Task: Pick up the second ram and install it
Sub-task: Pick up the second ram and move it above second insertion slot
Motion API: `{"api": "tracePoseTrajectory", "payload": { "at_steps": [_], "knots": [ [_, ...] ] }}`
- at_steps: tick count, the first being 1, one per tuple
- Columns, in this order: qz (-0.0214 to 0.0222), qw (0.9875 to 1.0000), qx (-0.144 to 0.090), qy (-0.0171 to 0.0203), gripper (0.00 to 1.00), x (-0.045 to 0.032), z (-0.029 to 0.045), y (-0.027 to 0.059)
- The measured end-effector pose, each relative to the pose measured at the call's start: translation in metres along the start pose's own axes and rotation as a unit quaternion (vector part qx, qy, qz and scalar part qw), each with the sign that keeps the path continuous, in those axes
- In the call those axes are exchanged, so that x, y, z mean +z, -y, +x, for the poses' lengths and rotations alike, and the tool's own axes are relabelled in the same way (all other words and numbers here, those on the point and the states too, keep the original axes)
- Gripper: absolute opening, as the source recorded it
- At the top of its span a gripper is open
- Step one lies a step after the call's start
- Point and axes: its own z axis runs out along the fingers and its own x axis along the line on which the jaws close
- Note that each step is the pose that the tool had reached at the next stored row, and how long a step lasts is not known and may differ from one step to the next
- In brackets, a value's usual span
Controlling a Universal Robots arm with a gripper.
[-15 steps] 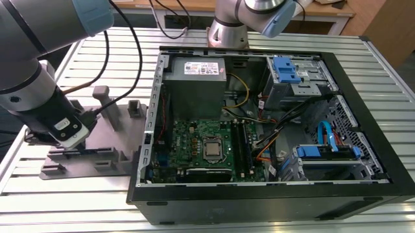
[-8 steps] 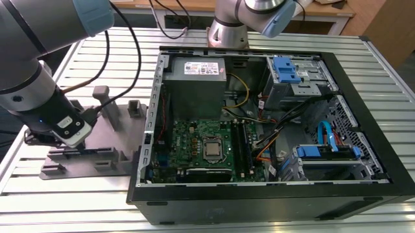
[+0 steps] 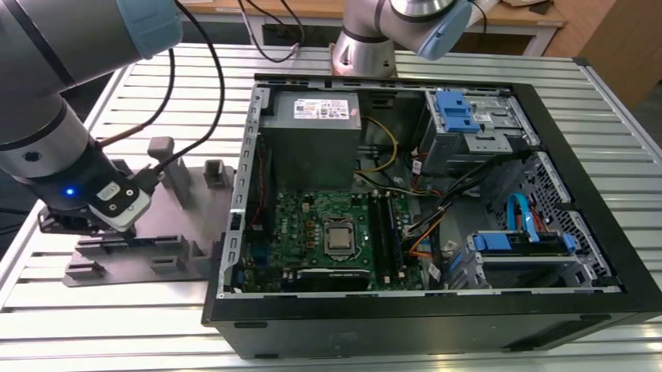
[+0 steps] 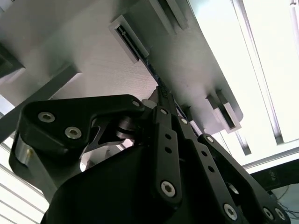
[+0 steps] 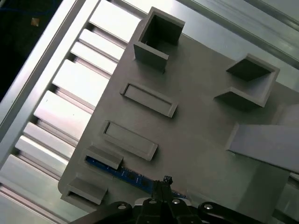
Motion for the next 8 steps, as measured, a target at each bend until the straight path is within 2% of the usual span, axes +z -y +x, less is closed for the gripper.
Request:
{"api": "tracePoseTrajectory", "payload": {
  "at_steps": [8],
  "knots": [
    [-0.001,0.9992,-0.039,-0.0017,0.07,0.0,0.0,0.0]
  ]
}}
